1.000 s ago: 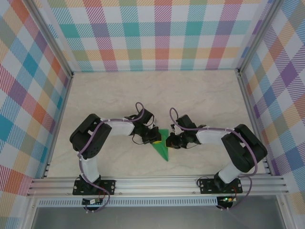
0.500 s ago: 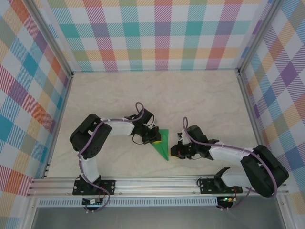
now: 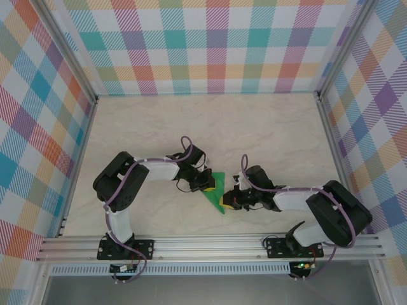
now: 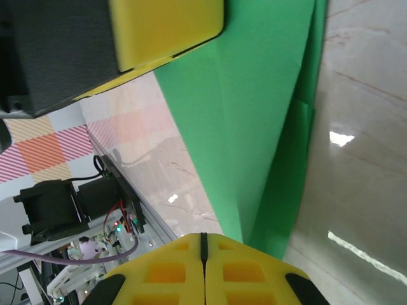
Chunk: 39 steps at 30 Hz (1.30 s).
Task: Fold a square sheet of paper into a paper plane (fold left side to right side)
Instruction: Fourth fold the wing at the center of the table.
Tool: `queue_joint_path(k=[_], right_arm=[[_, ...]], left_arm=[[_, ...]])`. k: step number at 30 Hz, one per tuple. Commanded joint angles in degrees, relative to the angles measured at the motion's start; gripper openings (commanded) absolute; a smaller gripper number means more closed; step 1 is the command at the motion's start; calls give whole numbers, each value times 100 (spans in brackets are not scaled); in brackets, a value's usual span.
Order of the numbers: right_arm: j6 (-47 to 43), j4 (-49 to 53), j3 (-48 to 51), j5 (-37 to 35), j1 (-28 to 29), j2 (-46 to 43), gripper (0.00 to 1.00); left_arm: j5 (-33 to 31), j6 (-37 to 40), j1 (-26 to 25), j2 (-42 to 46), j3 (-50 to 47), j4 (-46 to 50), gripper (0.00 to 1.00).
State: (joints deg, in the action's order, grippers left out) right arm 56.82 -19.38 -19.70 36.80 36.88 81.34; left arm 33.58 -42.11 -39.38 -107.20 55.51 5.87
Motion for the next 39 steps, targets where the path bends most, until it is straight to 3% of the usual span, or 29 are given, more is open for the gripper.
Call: queue_joint_path(k=[1,22,39], right_arm=[[13,-233,-208,199,69,114,5],[-231,170,-411,30,293,600,3],[-100,-182,-385,-22,451,958,2]], left_arm=[[-413,117,-105,-205,-97,415,3],[-437,138,-105,-214,-64,459,3],[-441,133,-104,-205,-75,459,2]])
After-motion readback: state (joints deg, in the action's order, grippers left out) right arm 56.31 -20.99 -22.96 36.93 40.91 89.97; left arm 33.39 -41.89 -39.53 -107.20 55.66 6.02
